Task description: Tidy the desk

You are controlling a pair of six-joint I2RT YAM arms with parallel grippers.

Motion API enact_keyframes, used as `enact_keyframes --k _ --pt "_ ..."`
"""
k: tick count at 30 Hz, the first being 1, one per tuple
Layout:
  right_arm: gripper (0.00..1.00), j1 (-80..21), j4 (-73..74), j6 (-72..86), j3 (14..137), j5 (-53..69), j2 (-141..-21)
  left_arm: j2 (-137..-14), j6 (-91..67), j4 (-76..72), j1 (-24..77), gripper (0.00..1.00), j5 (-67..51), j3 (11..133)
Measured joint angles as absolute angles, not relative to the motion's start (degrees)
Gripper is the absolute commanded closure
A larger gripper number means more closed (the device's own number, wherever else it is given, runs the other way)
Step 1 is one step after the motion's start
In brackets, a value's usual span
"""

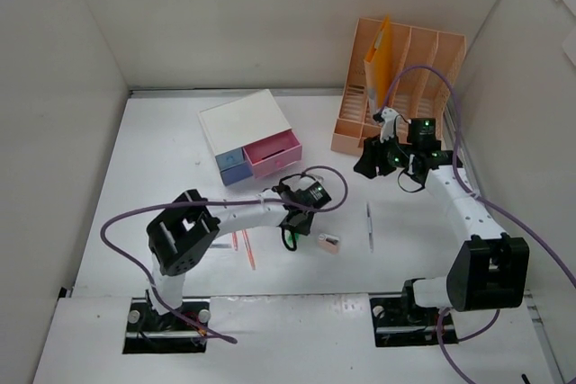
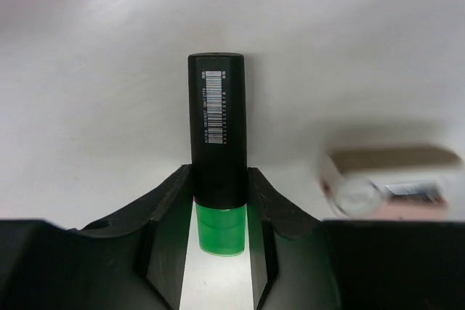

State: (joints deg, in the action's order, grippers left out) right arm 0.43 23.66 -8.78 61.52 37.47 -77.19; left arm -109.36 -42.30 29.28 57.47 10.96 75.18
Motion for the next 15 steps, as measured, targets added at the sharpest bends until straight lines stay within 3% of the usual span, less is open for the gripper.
enact_keyframes --k 7,15 --pt "0.53 0.4 23.68 -11.25 59.9 40.18 -76.62 -98.67 -29.08 28.91 60.66 1.0 5.48 75.13" --pt "0.54 0.43 23.64 -14.04 59.44 40.21 -75.99 -85.1 -12.29 31.35 44.27 1.0 -1.45 81.47"
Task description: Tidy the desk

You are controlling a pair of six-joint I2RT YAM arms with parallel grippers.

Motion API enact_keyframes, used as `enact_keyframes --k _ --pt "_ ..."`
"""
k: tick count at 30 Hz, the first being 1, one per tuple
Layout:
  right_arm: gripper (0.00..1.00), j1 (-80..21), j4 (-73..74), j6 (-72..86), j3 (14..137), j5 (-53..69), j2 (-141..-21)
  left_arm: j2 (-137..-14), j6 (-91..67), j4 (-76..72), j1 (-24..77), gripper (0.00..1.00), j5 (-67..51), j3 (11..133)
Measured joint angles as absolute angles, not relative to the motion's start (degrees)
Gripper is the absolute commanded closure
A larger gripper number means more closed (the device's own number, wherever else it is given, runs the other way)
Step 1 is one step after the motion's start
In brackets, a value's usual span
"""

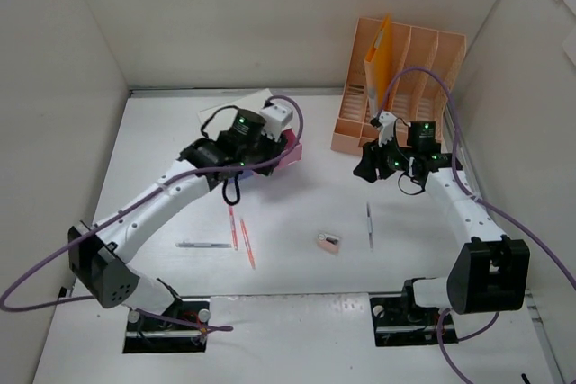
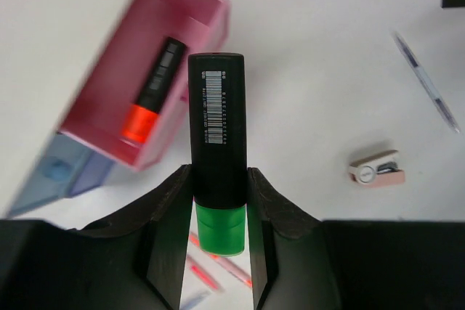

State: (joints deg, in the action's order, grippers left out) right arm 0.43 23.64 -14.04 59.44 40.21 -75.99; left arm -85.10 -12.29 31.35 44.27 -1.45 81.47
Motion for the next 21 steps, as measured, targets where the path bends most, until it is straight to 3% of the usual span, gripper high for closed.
enact_keyframes --k 9,21 --pt "0.54 0.43 23.49 -15.22 57.91 40.21 -75.57 -85.45 8.21 36.32 33.21 1.0 -6.5 88.31" --pt "0.53 0.43 23.4 -15.59 57.19 40.18 -74.26 -95.44 15.86 36.27 30.52 0.99 -6.74 89.58"
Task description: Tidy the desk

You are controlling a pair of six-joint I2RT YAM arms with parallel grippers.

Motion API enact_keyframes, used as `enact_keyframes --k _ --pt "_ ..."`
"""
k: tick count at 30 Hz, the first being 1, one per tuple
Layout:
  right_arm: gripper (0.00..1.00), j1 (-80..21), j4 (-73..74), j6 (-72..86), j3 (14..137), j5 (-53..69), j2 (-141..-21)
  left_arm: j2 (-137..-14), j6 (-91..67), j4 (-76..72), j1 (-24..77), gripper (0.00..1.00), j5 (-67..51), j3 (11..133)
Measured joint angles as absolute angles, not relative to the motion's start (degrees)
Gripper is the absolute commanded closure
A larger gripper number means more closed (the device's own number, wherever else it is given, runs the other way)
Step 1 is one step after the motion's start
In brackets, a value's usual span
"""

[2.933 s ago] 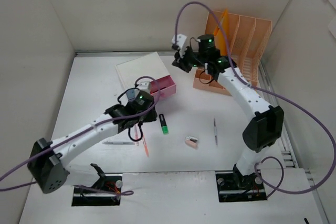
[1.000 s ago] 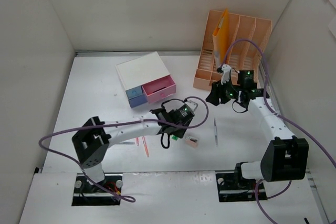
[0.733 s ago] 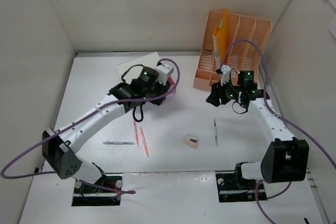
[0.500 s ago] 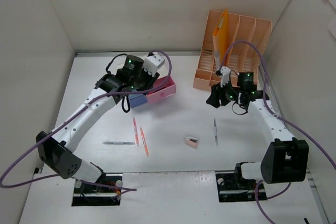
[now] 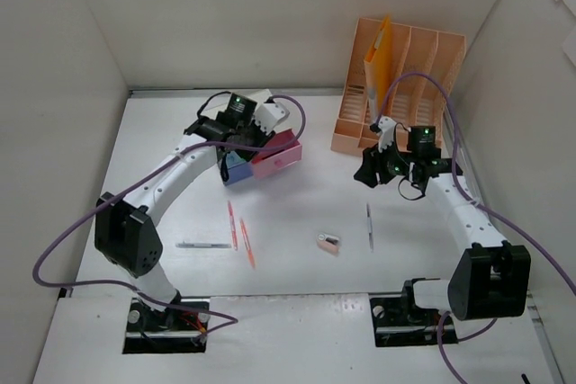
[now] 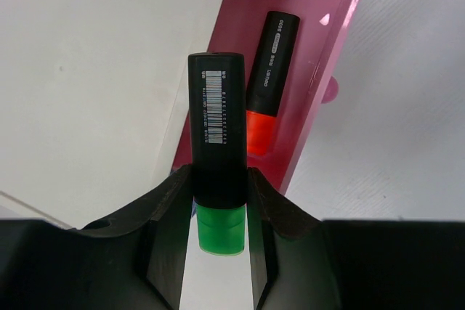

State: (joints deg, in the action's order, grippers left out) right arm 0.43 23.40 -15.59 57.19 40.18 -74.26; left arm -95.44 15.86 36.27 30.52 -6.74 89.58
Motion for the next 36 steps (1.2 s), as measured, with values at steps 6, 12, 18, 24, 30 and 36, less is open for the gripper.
enact_keyframes --k 6,12,18,24,30,36 --pt "0.53 0.4 23.46 -16.6 55.68 40.18 -73.91 -98.43 15.81 34.81 30.41 0.97 -6.61 91.05" --pt "0.52 0.4 23.42 -17.19 54.72 40.16 -73.84 -101.23 15.25 33.5 30.41 0.93 -6.61 94.52" --pt "0.49 0.36 23.44 -18.48 53.69 40.18 -73.84 -102.69 13.8 32.95 30.41 0.7 -6.68 95.64" --pt "0.44 -0.01 23.44 -20.6 53.21 40.69 -73.65 -103.42 12.75 33.15 30.85 0.59 -6.63 95.77" --pt "0.44 -0.67 23.44 -23.38 53.19 42.52 -73.65 -103.11 12.45 33.08 31.66 0.54 -6.2 96.9" --pt "0.98 -5.04 23.35 -32.21 53.17 46.92 -73.65 -100.22 9.89 33.17 31.81 0.78 -6.13 97.3"
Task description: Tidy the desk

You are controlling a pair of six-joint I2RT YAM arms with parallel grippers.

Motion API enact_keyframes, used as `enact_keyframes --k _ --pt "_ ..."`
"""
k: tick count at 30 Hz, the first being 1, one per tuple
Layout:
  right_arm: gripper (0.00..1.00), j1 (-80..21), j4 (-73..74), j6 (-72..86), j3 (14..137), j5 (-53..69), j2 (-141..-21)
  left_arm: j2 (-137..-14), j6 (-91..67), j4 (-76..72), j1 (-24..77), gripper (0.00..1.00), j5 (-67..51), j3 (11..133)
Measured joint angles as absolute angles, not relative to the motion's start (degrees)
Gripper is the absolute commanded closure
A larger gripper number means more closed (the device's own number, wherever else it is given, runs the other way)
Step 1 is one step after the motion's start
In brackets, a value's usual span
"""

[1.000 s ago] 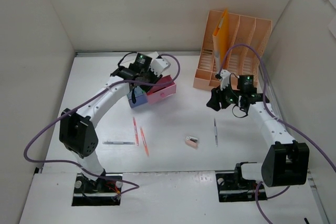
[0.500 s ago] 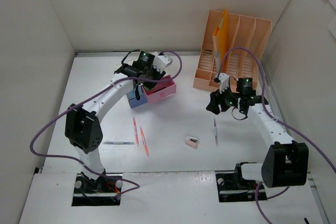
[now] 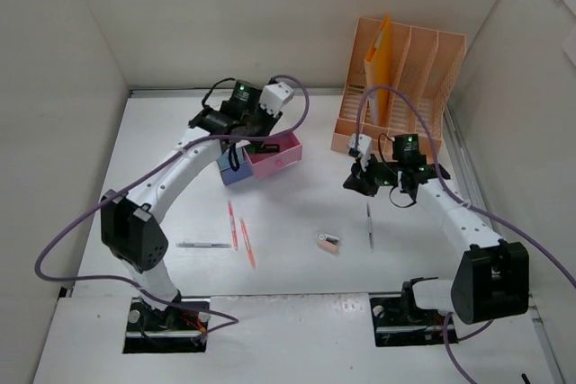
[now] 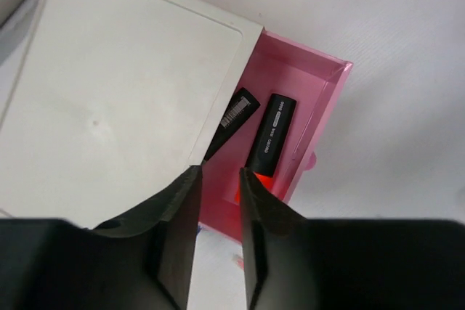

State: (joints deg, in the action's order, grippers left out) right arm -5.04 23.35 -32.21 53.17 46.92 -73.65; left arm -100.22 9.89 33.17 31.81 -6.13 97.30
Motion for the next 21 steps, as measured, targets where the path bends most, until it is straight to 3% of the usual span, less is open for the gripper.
enact_keyframes --k 2,7,9,10,13,14,19,20,21 --pt "1.0 -6.68 23.4 -38.81 53.17 49.65 -73.65 -97.43 7.53 32.91 31.81 0.87 -6.15 96.77" --pt "0.97 -14.52 23.79 -54.19 56.77 50.83 -78.41 -81.47 -1.98 28.91 31.81 0.88 -7.31 85.52" --pt "0.97 -17.89 23.55 -58.17 60.47 49.3 -82.72 -72.12 -7.16 26.85 31.81 0.78 -7.68 77.73" --pt "0.97 -19.81 23.51 -59.81 62.46 48.07 -84.84 -67.53 -9.98 25.93 31.81 0.67 -7.68 73.97" --pt "0.97 -23.99 23.11 -62.33 68.14 44.18 -91.09 -55.33 -18.37 23.33 31.83 0.56 -7.2 63.31" --pt "0.97 -25.04 23.16 -62.39 70.22 42.68 -93.17 -52.03 -20.67 22.72 31.83 0.47 -6.76 60.25" --pt "0.98 -28.27 22.55 -61.49 78.74 36.32 -102.08 -40.8 -30.83 24.36 32.82 0.43 -3.38 48.77" --pt "0.98 -28.49 22.57 -61.41 79.72 35.09 -103.33 -39.48 -32.34 24.93 33.23 0.35 -2.5 47.44" --pt "0.98 -28.64 22.59 -61.32 80.44 34.09 -104.29 -38.09 -33.56 25.36 33.65 0.35 -1.39 46.26"
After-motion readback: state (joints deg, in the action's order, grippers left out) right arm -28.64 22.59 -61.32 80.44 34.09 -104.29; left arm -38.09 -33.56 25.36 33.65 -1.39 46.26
